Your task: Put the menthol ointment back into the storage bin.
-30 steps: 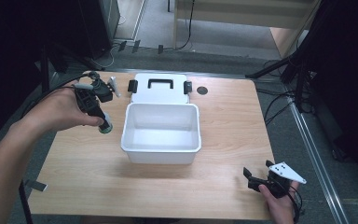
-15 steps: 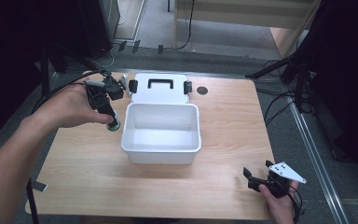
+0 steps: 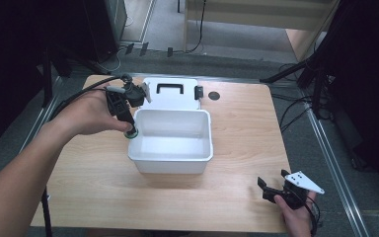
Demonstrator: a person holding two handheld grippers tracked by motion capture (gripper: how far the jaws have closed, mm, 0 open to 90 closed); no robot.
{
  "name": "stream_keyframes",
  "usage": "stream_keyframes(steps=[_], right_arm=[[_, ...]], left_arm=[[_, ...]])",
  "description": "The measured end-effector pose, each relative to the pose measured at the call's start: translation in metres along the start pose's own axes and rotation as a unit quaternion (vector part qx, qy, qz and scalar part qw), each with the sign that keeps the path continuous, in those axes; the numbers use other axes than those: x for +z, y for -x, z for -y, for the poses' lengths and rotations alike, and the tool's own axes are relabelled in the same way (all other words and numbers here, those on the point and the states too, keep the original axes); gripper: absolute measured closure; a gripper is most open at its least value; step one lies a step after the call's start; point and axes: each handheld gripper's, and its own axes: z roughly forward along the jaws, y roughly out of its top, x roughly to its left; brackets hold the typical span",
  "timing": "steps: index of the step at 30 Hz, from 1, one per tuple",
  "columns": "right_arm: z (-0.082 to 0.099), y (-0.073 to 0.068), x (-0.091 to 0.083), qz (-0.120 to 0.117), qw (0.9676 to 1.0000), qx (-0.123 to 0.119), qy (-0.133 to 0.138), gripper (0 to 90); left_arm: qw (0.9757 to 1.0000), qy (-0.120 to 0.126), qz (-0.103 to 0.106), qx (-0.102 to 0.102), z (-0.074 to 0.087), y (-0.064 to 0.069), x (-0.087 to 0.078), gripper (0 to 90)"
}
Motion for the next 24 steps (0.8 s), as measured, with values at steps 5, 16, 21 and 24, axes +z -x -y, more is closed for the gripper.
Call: stream_keyframes(steps=[5,16,21,24], right_arm=[[0.000,0.000,0.000,0.000,1.0000,-0.001,0.000,5.6],[0.000,0.000,0.000,-0.002,1.0000,-0.001,-0.001,5.8],[0.000,0.000,0.000,-0.004,1.0000,-0.001,-0.002,5.8],[0.000,0.000,0.000,-0.005,1.0000,-0.001,-0.001,5.9]], left_arm=[[1.0000,0.001,0.002,0.007,-0.008,0.003,0.003,51.5],[0.9998,0.001,0.003,0.019,-0.021,0.008,0.011,51.6],[0.9996,-0.002,0.007,0.026,-0.027,0.012,0.021,51.5],[0.9996,-0.007,0.011,0.026,-0.029,0.012,0.026,51.5]])
